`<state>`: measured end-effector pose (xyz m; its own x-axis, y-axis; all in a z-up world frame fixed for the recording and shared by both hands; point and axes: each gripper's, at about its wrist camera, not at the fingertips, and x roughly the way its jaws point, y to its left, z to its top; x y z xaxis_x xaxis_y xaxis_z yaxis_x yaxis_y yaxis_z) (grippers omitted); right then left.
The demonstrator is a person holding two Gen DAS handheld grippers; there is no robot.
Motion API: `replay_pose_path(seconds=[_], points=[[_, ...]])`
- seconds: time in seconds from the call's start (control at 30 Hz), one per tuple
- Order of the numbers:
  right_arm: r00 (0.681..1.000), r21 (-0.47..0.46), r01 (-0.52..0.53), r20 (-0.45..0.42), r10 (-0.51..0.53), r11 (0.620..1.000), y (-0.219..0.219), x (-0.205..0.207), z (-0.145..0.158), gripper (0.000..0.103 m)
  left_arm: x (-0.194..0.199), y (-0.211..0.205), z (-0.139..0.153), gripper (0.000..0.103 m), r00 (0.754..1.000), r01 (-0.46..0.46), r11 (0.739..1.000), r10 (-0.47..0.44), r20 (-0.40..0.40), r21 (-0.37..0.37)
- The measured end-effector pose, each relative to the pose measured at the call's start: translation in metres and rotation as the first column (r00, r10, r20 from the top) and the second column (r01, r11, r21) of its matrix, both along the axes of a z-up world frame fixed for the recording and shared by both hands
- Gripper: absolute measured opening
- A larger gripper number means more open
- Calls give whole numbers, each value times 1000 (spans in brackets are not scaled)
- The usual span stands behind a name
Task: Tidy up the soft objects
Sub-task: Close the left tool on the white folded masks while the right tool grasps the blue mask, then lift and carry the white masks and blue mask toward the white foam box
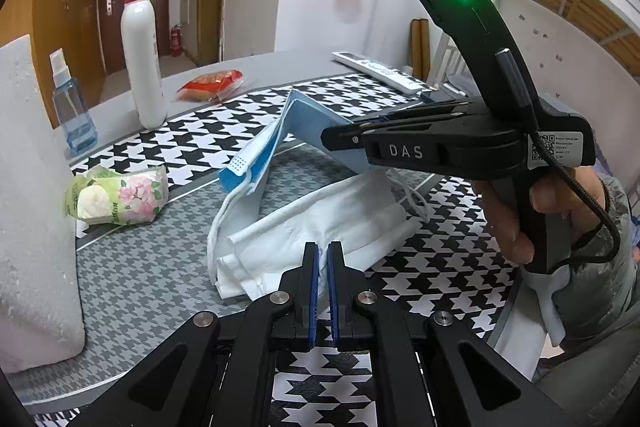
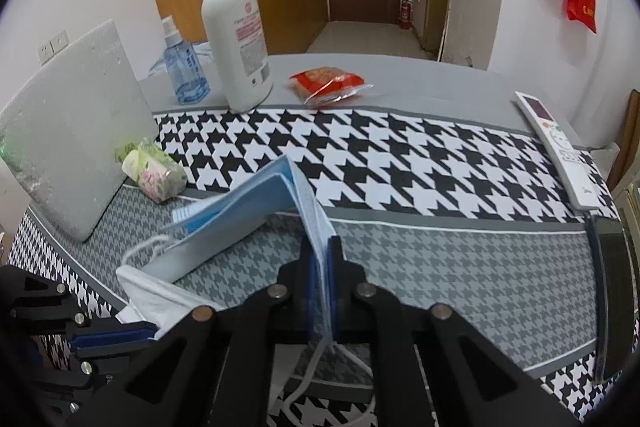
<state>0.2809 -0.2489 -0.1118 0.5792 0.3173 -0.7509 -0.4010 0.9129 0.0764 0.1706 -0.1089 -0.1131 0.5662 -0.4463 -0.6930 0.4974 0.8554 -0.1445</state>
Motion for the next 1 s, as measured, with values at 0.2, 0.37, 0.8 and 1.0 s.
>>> replay_pose_path(seconds=[0.2, 0.37, 0.8, 1.0], points=[[999, 33, 33, 34, -34, 999, -7, -4, 19, 8, -9, 4, 7, 5, 1000, -7, 1000, 7, 13, -13], [996, 56, 33, 76, -37, 998, -9, -13, 37, 8, -25, 12, 17, 5, 999, -18, 999, 19, 28, -31], [993, 71, 15, 114, -24, 997, -11, -35, 46, 7, -41, 46, 37, 5, 977, -198, 979, 200, 71, -39], [989, 82, 8, 149, -20, 997, -12, -47, 57, 7, -51, 55, 46, 5, 963, -239, 970, 242, 119, -38]])
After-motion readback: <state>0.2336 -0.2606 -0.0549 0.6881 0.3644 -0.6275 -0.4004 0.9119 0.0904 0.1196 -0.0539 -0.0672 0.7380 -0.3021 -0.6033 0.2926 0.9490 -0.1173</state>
